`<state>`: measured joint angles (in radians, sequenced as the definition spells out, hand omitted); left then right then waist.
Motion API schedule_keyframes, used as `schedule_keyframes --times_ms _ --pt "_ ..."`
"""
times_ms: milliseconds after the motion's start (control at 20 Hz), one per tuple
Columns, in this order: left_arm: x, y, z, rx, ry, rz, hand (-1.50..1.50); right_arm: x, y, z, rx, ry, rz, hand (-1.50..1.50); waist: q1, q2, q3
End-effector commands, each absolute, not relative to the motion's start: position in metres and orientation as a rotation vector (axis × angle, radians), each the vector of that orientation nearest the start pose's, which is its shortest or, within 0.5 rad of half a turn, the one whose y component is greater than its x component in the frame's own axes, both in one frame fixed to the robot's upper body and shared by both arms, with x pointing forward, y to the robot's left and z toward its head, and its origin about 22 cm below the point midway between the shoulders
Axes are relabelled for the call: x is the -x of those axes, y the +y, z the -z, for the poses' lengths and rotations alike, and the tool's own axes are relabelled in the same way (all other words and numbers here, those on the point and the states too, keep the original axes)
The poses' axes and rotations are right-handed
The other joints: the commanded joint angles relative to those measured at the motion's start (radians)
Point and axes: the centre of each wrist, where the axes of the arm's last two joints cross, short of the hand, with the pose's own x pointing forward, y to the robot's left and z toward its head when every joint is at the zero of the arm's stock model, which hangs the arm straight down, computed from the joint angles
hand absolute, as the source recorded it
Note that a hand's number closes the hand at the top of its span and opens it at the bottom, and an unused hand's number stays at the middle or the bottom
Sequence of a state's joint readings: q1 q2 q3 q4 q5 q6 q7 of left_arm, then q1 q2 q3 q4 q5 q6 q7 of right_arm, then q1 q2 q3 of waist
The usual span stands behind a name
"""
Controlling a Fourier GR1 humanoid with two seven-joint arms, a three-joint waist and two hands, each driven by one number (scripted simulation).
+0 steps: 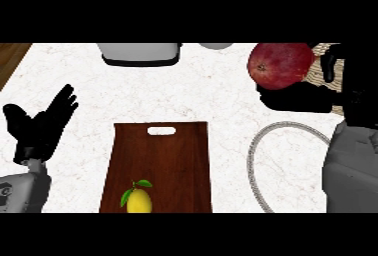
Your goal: Pick the pear from the placemat and place it in the basket
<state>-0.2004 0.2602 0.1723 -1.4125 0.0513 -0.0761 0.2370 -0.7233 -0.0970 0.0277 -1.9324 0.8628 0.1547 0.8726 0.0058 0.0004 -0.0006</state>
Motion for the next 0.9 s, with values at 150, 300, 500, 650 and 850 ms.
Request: schedule_keyframes --times_ms 150,300,500,650,850 --pt "-0.294 0.318 -0.026 -0.198 -1.378 0.078 0.00 -0.318 -0.210 -0.272 1.131 -1.582 -0.266 1.50 -0.005 0.002 0.000" --pt "-0.284 0.319 -0.041 -0.199 -1.390 0.075 0.00 -0.339 -0.237 -0.262 1.130 -1.561 -0.249 1.50 0.004 0.001 0.001" --pt "-0.276 0.323 -0.028 -0.177 -1.375 0.073 0.00 -0.341 -0.279 -0.235 1.140 -1.552 -0.221 1.50 0.002 0.001 0.001" --pt "-0.303 0.318 -0.043 -0.200 -1.380 0.077 0.00 -0.364 -0.272 -0.242 1.159 -1.547 -0.290 1.50 -0.001 0.001 0.000" --pt "-0.292 0.305 -0.037 -0.189 -1.374 0.060 0.00 -0.368 -0.316 -0.212 1.125 -1.558 -0.221 1.50 0.000 0.001 0.001"
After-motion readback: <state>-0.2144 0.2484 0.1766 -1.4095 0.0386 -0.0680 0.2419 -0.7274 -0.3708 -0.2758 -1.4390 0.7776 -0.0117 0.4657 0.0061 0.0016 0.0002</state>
